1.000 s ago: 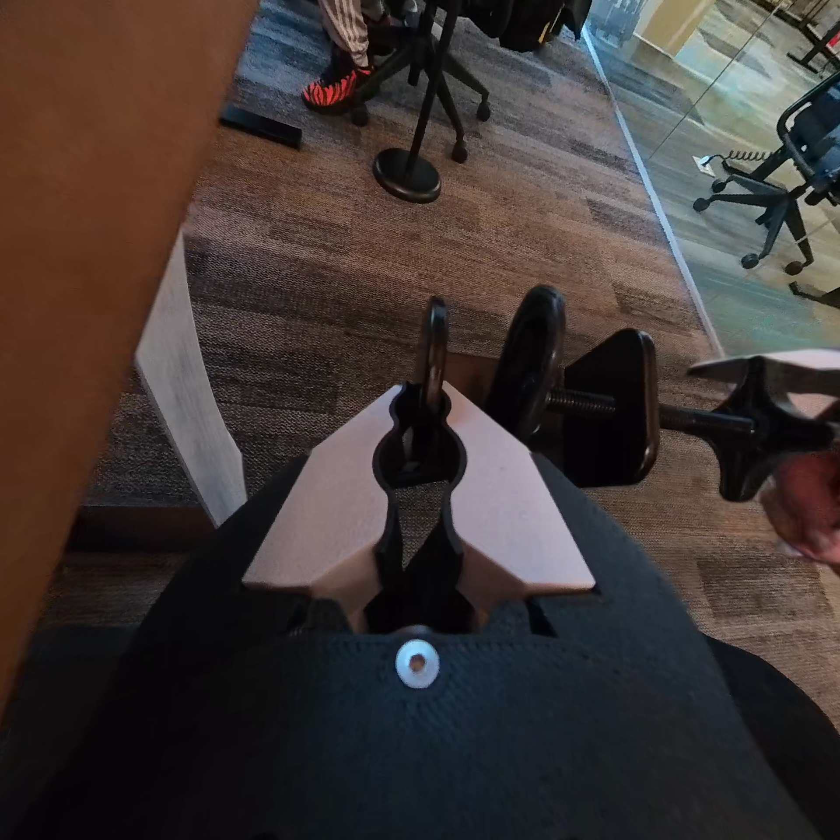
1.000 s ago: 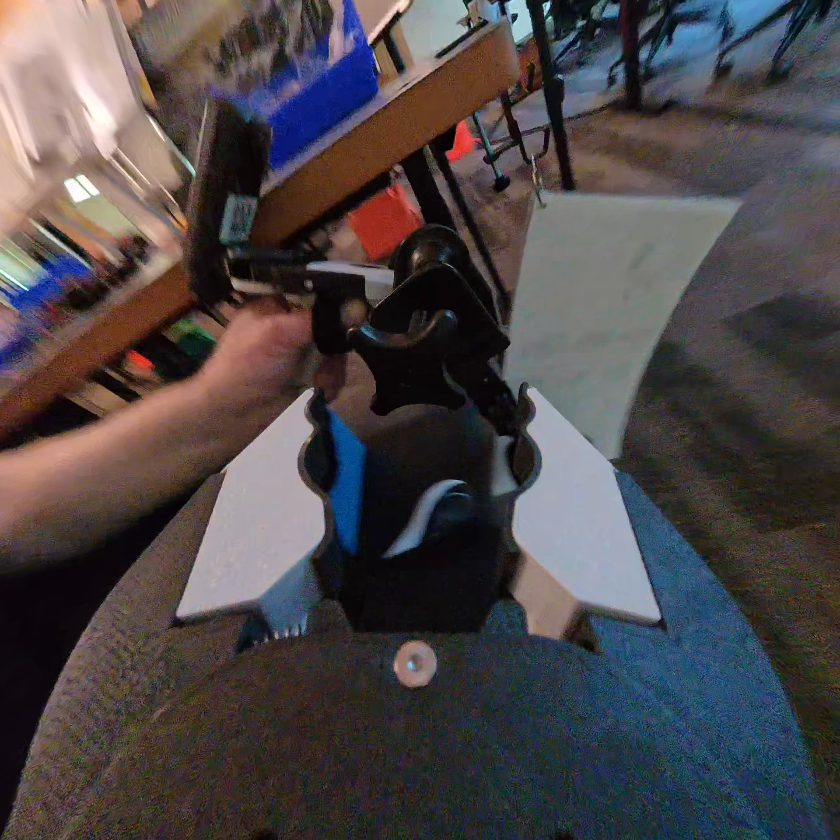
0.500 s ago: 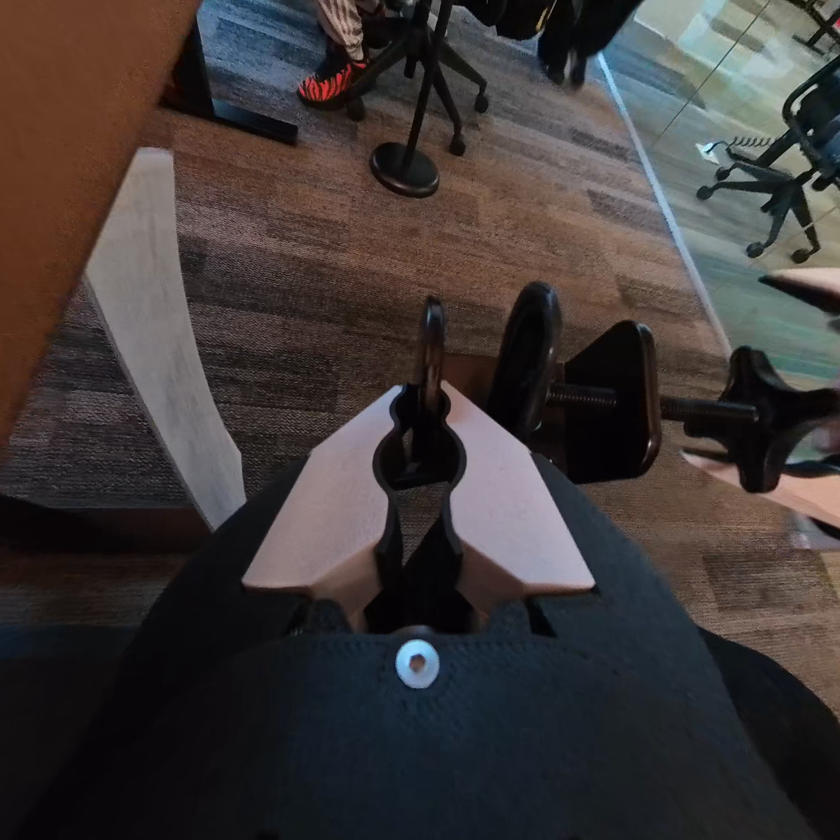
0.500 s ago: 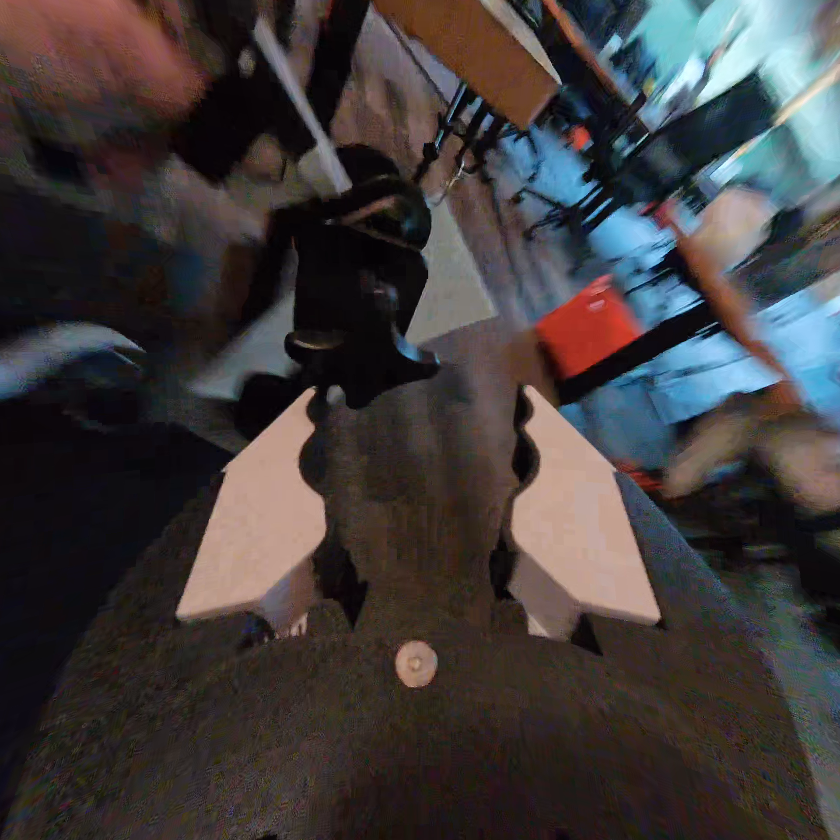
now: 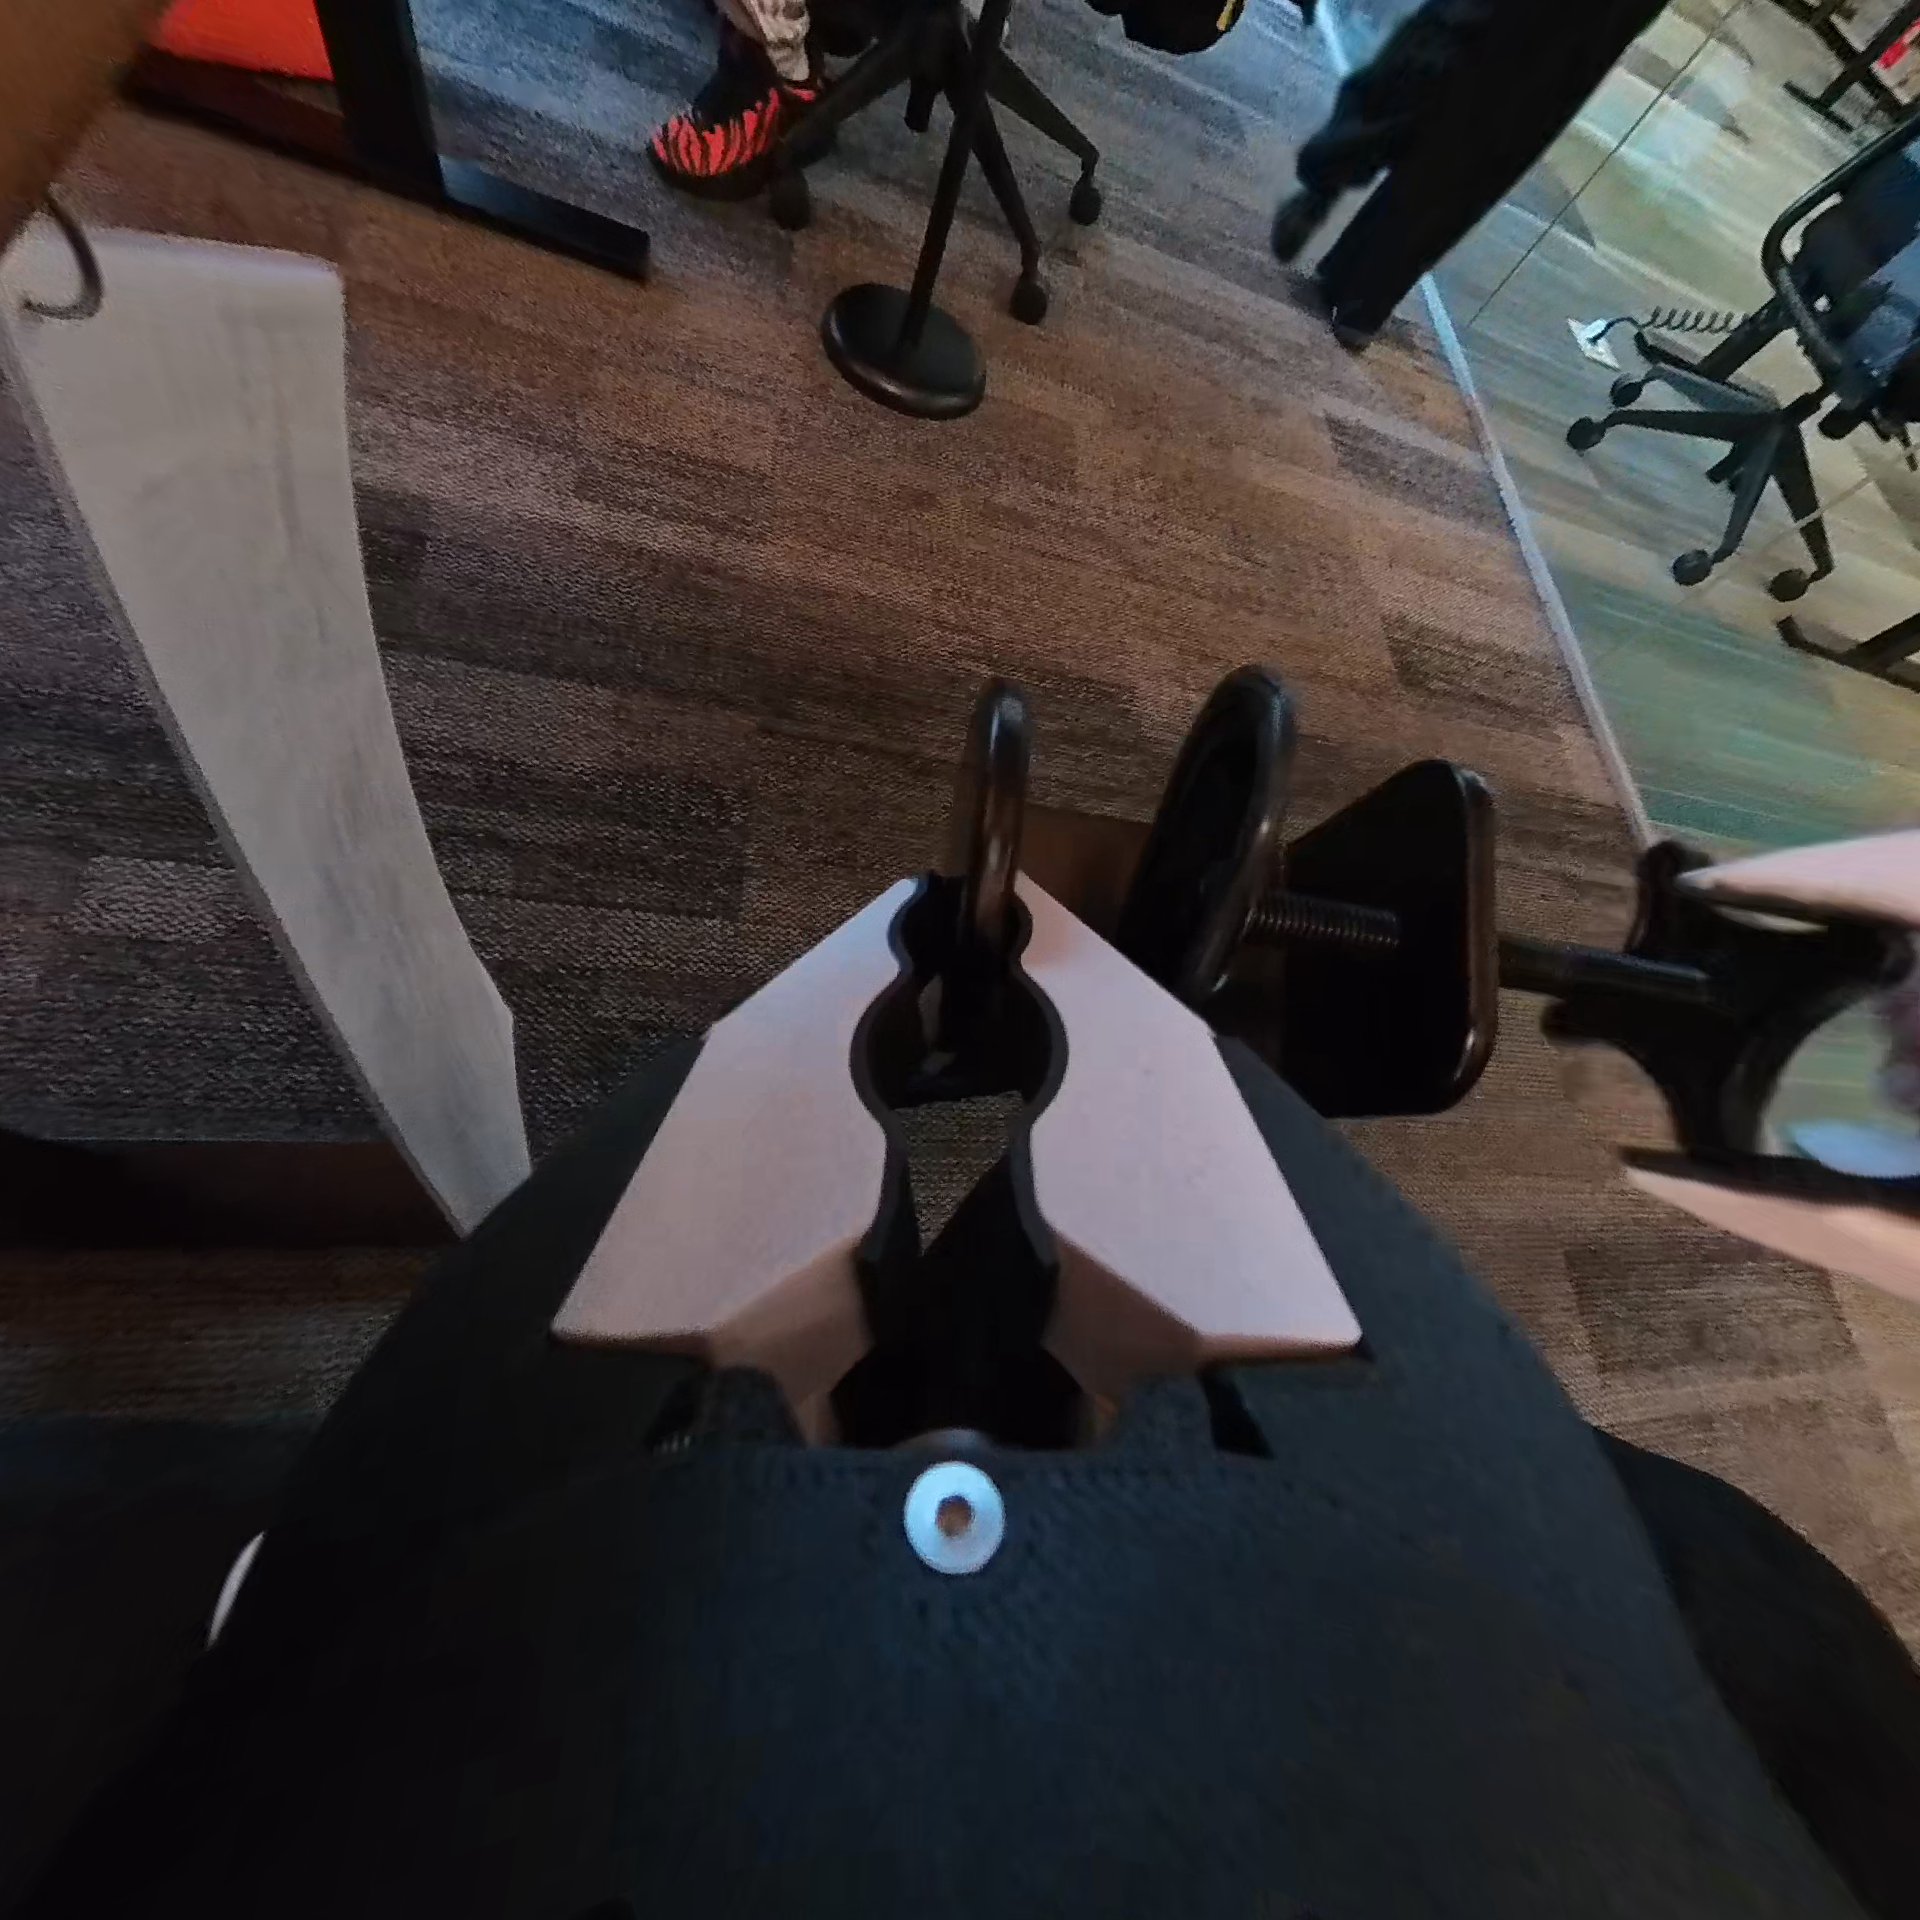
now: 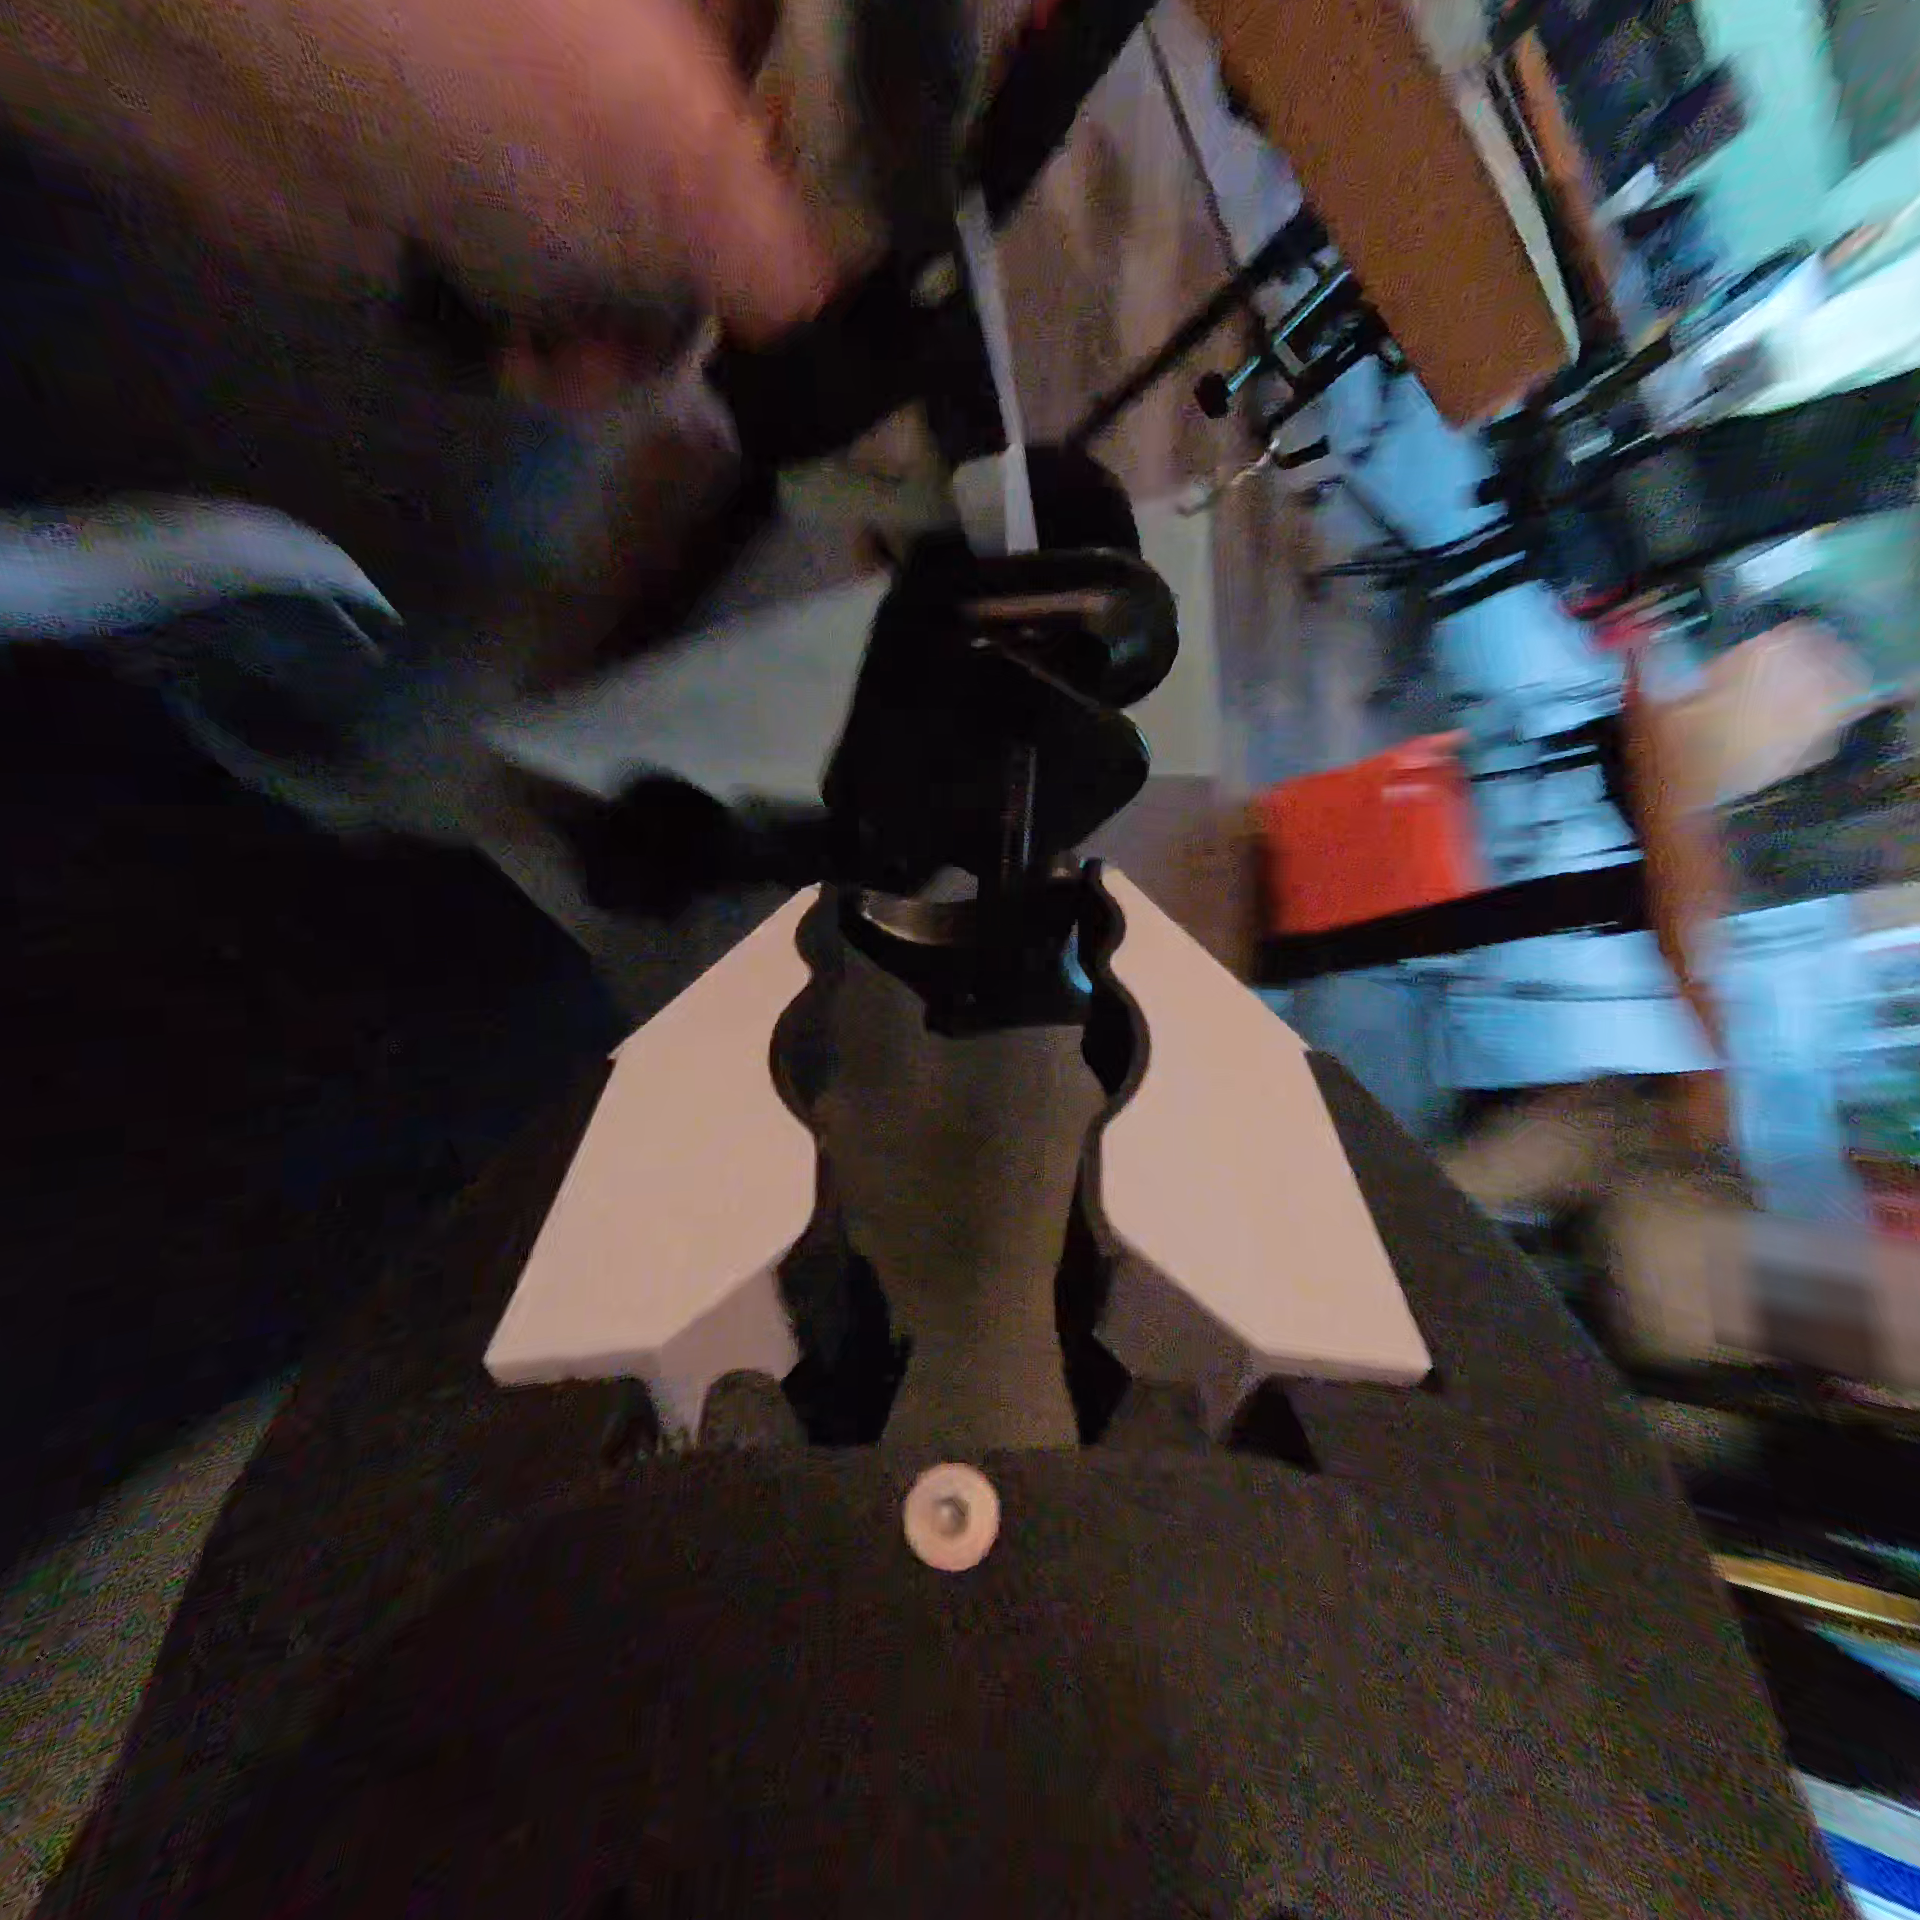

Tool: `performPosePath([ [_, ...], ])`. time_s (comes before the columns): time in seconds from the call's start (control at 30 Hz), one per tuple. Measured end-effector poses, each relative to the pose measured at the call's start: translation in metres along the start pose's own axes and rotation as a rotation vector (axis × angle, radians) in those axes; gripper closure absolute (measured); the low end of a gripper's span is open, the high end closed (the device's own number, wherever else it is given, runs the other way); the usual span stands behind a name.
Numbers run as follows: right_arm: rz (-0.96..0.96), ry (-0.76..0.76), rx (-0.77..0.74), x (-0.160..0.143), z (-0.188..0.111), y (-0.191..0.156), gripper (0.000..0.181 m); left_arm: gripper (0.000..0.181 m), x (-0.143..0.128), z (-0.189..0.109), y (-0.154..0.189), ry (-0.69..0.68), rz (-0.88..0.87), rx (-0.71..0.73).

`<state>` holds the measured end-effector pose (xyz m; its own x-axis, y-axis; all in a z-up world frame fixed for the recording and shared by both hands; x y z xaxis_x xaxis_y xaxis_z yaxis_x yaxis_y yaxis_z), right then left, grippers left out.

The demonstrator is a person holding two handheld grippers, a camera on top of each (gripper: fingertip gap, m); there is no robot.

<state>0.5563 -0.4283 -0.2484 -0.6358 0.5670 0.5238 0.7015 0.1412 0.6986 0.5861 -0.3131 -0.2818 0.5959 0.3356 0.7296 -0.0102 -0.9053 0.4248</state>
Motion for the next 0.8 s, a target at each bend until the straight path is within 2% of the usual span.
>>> performPosePath([
  [0.03, -0.239, -0.083, -0.08, -0.001, 0.003, -0.002, 0.132, 0.174, -0.001, 0.0, -0.002, -0.003, 0.009, 0.015],
  [0.07, -0.274, -0.063, -0.106, 0.003, 0.004, -0.005, 0.131, 0.175, 0.0, 0.0, -0.004, 0.0, 0.003, 0.017],
  [0.1, -0.165, -0.017, -0.111, 0.003, 0.002, -0.003, 0.129, 0.175, 0.001, -0.001, -0.005, 0.007, -0.009, 0.006],
  [0.13, 0.004, -0.003, -0.106, -0.004, 0.0, 0.002, 0.103, 0.174, 0.001, -0.002, -0.005, 0.003, -0.007, 0.009],
  [0.17, 0.228, 0.022, -0.074, -0.012, -0.002, 0.006, 0.089, 0.174, 0.003, -0.003, -0.006, 0.008, -0.005, 0.009],
  [0.23, 0.745, 0.24, 0.116, -0.007, -0.012, 0.006, 0.097, 0.174, 0.004, -0.003, -0.006, 0.014, -0.004, 0.006],
  [0.3, 1.13, 0.372, 0.207, -0.014, -0.013, 0.012, 0.099, 0.174, 0.003, -0.002, -0.007, 0.01, -0.005, 0.003],
  [0.33, 1.209, 0.391, 0.255, -0.015, -0.009, 0.01, 0.1, 0.174, 0.002, -0.001, -0.007, 0.008, -0.004, 0.002],
  [0.4, 1.232, 0.385, 0.329, -0.007, 0.0, 0.0, 0.104, 0.174, -0.001, 0.001, -0.006, -0.003, 0.005, 0.001],
  [0.43, 1.252, 0.402, 0.347, -0.002, 0.002, -0.002, 0.112, 0.174, -0.002, 0.003, -0.005, -0.007, 0.011, 0.001],
  [0.47, 1.287, 0.397, 0.341, -0.002, 0.006, -0.001, 0.129, 0.175, -0.003, 0.004, -0.004, -0.01, 0.017, 0.002],
  [0.53, 1.208, 0.399, 0.313, -0.003, 0.006, 0.003, 0.135, 0.175, -0.004, 0.005, -0.004, -0.015, 0.021, 0.001],
  [0.57, 1.085, 0.367, 0.285, -0.002, 0.006, 0.004, 0.136, 0.175, -0.004, 0.004, -0.004, -0.015, 0.023, -0.002],
  [0.6, 0.851, 0.293, 0.232, 0.0, 0.006, 0.002, 0.136, 0.176, -0.003, 0.005, -0.004, -0.014, 0.007, -0.012],
  [0.67, 0.082, 0.037, 0.045, -0.004, 0.008, -0.006, 0.135, 0.175, -0.004, 0.005, -0.005, -0.016, -0.006, -0.028],
  [0.7, -0.224, -0.063, -0.04, -0.006, 0.009, -0.007, 0.135, 0.175, -0.004, 0.006, -0.006, -0.015, -0.008, -0.024],
  [0.73, -0.294, -0.077, -0.071, -0.005, 0.011, -0.007, 0.135, 0.175, -0.003, 0.006, -0.008, -0.01, -0.011, -0.017],
  [0.77, -0.204, -0.052, -0.055, -0.007, 0.012, -0.008, 0.13, 0.175, -0.002, 0.005, -0.01, -0.008, -0.008, -0.014],
  [0.8, -0.082, -0.038, -0.02, -0.013, 0.01, -0.008, 0.107, 0.175, -0.002, 0.005, -0.011, -0.013, -0.001, -0.002],
])
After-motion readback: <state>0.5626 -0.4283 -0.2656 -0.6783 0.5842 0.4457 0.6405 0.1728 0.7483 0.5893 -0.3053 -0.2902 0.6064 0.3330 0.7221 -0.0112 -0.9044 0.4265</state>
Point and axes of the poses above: each gripper's, where its closed fingertips meet, z out along the fingers, x out of its top, y = z × x across the jaws, the point moved 2 cm from there along -z, back along the fingers, and after that the axes turned 8 degrees about -z, right-handed, at the moved point
